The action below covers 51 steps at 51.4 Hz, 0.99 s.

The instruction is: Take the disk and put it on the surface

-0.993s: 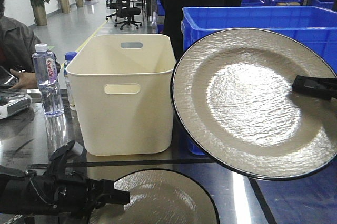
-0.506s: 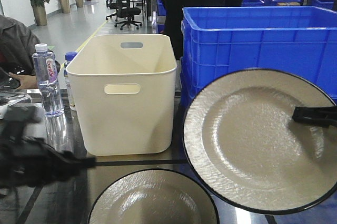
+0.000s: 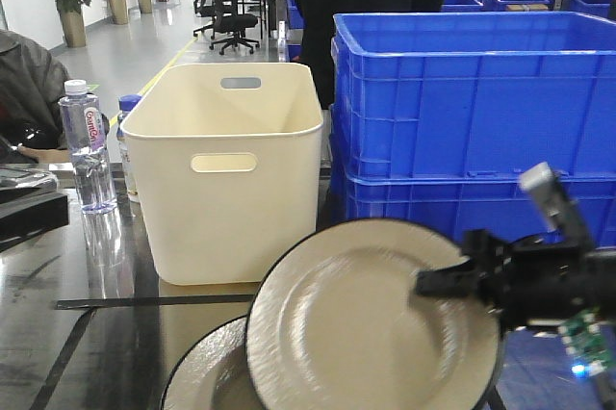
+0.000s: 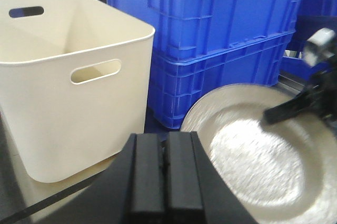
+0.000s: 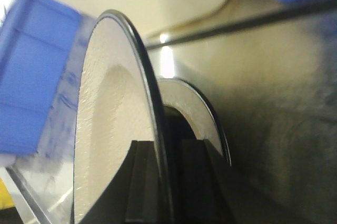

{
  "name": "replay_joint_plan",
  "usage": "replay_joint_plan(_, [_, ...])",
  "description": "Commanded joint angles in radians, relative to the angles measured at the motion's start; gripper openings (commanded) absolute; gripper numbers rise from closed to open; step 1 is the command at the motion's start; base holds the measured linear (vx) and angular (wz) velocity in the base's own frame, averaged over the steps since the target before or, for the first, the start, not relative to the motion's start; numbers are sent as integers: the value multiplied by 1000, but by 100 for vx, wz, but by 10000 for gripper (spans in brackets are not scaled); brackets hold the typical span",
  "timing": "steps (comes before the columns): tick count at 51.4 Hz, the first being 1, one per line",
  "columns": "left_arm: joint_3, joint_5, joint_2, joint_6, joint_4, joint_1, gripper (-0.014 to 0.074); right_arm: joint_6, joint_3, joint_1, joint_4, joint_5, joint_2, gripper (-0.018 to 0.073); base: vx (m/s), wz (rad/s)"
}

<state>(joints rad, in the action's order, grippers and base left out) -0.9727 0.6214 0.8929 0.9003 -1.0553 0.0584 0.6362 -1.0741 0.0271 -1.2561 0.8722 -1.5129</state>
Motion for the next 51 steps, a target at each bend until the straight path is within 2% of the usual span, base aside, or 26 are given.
replay_joint_plan(1, [-33, -28, -16, -57, 6, -2, -8, -5, -32, 68, -110, -30, -21, 2, 0, 0])
replay_joint_plan(7, [-33, -8, -16, -99, 53, -2, -8, 17, -32, 122, -111, -64, -66, 34, 0, 0])
replay_joint_plan(13, [-33, -7, -15, -110, 73, -2, -8, 88, -32, 139, -107, -61, -82, 121, 0, 0])
replay_joint_plan(23, [-33, -7, -14, -110, 81, -2, -8, 253, -32, 138, -84, -76, -80, 392, 0, 0])
replay_joint_plan(32, [-33, -5, -13, -115, 116, -2, -8, 448, -34, 138, -47, -183, -62, 554, 0, 0])
replay_joint_plan(39, [-33, 7, -13, -169, 204, -2, -8, 589, -34, 138, -30, -299, -20, 571, 0, 0])
replay_joint_plan(43, [-33, 14, -13, -226, 281, -2, -8, 642, -34, 136, -6, -386, 14, 561, 0, 0])
replay_joint_plan(47, [-33, 29, -13, -295, 402, -2, -8, 634, -34, 136, 44, -465, 59, 529, 0, 0])
replay_joint_plan(51, [-33, 47, -10, -385, 530, -2, -8, 568, -32, 136, 129, -519, 115, 456, 0, 0])
